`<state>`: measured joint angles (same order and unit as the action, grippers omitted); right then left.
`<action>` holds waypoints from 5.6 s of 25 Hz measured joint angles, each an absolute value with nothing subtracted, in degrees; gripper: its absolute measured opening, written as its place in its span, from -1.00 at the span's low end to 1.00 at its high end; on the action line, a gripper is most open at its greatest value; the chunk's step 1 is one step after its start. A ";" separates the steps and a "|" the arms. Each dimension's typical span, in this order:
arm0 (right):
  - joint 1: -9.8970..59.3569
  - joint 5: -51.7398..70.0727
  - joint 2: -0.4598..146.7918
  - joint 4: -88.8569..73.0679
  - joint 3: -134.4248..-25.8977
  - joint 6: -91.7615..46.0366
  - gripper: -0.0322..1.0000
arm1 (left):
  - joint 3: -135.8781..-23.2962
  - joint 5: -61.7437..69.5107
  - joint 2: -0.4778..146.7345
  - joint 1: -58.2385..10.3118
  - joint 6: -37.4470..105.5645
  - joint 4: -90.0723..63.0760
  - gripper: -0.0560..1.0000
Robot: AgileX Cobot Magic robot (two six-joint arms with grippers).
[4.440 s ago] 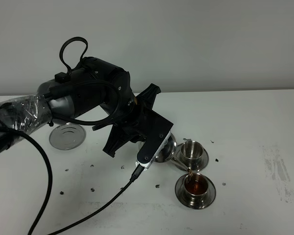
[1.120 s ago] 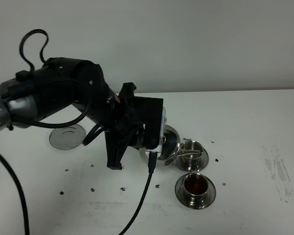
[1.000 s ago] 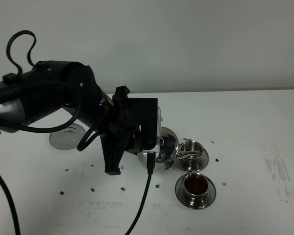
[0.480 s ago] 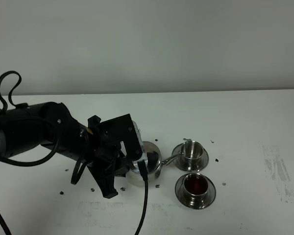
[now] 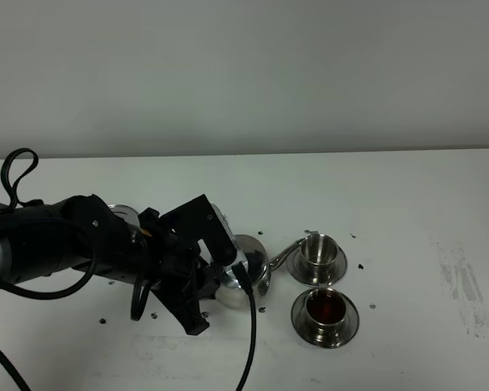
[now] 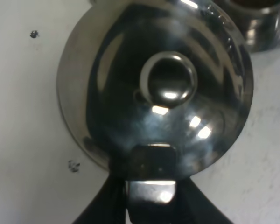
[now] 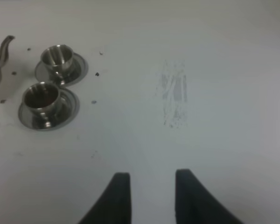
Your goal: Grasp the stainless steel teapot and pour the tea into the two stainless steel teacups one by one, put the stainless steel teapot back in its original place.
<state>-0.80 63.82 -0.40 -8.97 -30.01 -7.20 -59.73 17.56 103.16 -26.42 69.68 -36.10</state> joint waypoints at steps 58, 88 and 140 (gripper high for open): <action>-0.80 63.82 -0.40 -8.97 -30.01 -7.13 -0.51 | -84.96 29.91 112.45 -25.19 62.84 -22.83 -0.44; -0.80 63.82 -0.40 -8.97 -30.01 -7.21 -0.51 | -97.56 33.93 121.84 -28.43 80.23 0.00 -0.44; -0.80 63.82 -0.40 -8.97 -30.01 -7.17 -0.51 | -97.56 27.74 123.85 -32.75 80.39 16.31 -0.44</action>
<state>-0.80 63.82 -0.40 -8.97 -30.01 -7.17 -97.56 27.74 123.85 -32.75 80.39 16.31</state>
